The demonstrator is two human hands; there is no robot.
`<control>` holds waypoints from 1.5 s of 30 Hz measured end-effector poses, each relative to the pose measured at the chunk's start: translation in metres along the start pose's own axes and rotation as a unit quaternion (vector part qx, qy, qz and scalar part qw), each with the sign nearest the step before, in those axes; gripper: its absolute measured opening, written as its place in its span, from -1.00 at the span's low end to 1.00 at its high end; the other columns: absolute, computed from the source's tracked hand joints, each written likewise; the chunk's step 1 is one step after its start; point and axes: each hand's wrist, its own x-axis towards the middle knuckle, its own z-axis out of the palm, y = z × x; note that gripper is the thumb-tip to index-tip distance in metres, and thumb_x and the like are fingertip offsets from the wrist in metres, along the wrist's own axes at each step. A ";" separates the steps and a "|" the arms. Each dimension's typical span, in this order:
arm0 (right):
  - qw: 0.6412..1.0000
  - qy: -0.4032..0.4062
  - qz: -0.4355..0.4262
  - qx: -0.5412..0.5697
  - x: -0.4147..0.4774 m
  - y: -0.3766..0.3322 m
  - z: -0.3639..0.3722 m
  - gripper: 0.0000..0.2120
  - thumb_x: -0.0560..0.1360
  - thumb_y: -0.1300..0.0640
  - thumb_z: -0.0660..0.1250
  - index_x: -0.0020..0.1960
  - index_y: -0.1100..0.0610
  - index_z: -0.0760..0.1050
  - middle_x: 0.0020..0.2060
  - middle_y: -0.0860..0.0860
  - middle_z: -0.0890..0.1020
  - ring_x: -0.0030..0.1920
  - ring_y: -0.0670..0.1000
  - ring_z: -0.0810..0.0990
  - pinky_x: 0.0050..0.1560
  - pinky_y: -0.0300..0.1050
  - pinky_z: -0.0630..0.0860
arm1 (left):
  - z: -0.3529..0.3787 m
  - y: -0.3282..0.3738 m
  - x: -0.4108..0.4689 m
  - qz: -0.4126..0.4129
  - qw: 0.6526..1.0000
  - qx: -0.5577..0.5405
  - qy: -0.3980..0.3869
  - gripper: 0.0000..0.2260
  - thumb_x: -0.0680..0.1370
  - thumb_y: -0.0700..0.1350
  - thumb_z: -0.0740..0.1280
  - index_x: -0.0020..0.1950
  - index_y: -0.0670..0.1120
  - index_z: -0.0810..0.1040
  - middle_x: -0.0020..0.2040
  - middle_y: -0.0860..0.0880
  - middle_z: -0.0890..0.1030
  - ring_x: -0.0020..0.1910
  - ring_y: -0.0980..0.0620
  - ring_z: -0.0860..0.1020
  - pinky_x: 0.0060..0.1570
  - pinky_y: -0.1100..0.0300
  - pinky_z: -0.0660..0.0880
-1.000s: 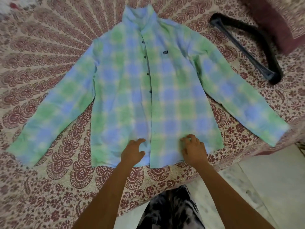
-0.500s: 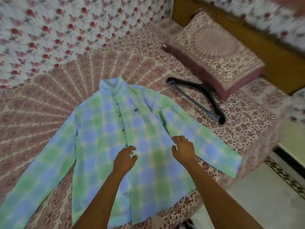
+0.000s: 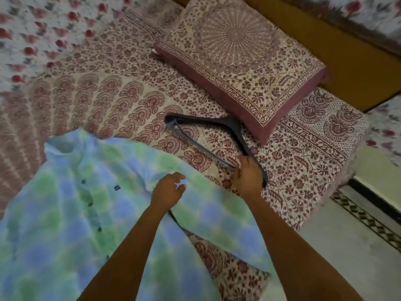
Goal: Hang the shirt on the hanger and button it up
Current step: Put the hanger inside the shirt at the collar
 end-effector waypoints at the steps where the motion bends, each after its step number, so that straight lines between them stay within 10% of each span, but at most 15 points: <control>1: 1.000 0.018 0.010 0.006 0.011 0.003 0.001 -0.64 0.44 0.31 0.23 0.24 0.25 0.43 0.06 0.23 0.55 0.01 0.25 0.53 -0.01 0.08 0.48 | 0.002 0.004 0.011 0.004 1.000 0.005 0.000 -0.75 0.49 -0.13 0.36 0.14 -0.16 0.55 0.07 -0.21 0.58 -0.01 -0.16 0.59 0.04 0.12 0.44; 9: 0.987 -0.012 0.161 -0.017 0.071 0.026 0.032 -0.57 0.48 0.23 0.21 0.33 0.25 0.28 0.25 0.25 0.42 0.20 0.28 0.42 0.25 0.16 0.32 | 0.002 -0.004 0.063 0.002 0.998 0.058 -0.026 -0.65 0.47 -0.02 0.29 0.17 -0.16 0.55 0.10 -0.21 0.56 0.04 -0.19 0.57 0.09 0.10 0.45; 16: 0.985 0.034 0.166 0.006 0.069 0.018 0.046 -0.66 0.55 0.28 0.12 0.31 0.17 0.38 -0.03 0.24 0.60 -0.07 0.24 0.58 -0.17 -0.01 0.42 | -0.010 -0.032 0.066 -0.024 0.998 0.061 0.010 -0.63 0.43 0.00 0.26 0.15 -0.16 0.57 0.12 -0.21 0.56 0.06 -0.20 0.57 0.09 0.06 0.46; 26: 0.988 0.126 -0.050 0.071 0.016 -0.090 0.064 -0.69 0.50 0.21 0.20 0.18 0.27 0.52 -0.21 0.28 0.64 -0.34 0.27 0.60 -0.38 0.02 0.52 | -0.092 -0.062 0.000 -0.021 0.898 0.116 0.424 -0.73 0.52 -0.10 0.20 0.17 -0.10 0.51 0.19 -0.18 0.51 0.18 -0.21 0.46 0.16 -0.07 0.33; 35: 0.961 0.075 -0.256 0.078 -0.057 -0.242 0.114 -0.72 0.49 0.24 0.25 0.17 0.23 0.53 -0.28 0.23 0.64 -0.38 0.25 0.58 -0.46 0.00 0.50 | -0.178 -0.180 -0.071 -0.137 0.899 0.217 0.356 -0.49 0.55 0.05 0.26 0.44 -0.09 0.27 0.42 -0.20 0.34 0.45 -0.20 0.23 0.42 -0.20 0.01; 45: 0.919 0.038 -0.386 0.071 -0.090 -0.330 0.166 -0.64 0.50 -0.04 0.13 -0.01 0.16 0.59 -0.40 0.08 0.62 -0.48 0.08 0.55 -0.51 -0.13 0.46 | -0.239 -0.282 -0.097 -0.231 0.898 0.135 0.350 -0.77 0.59 -0.05 0.20 0.20 -0.06 0.52 -0.03 -0.20 0.59 0.00 -0.23 0.51 0.25 -0.07 0.27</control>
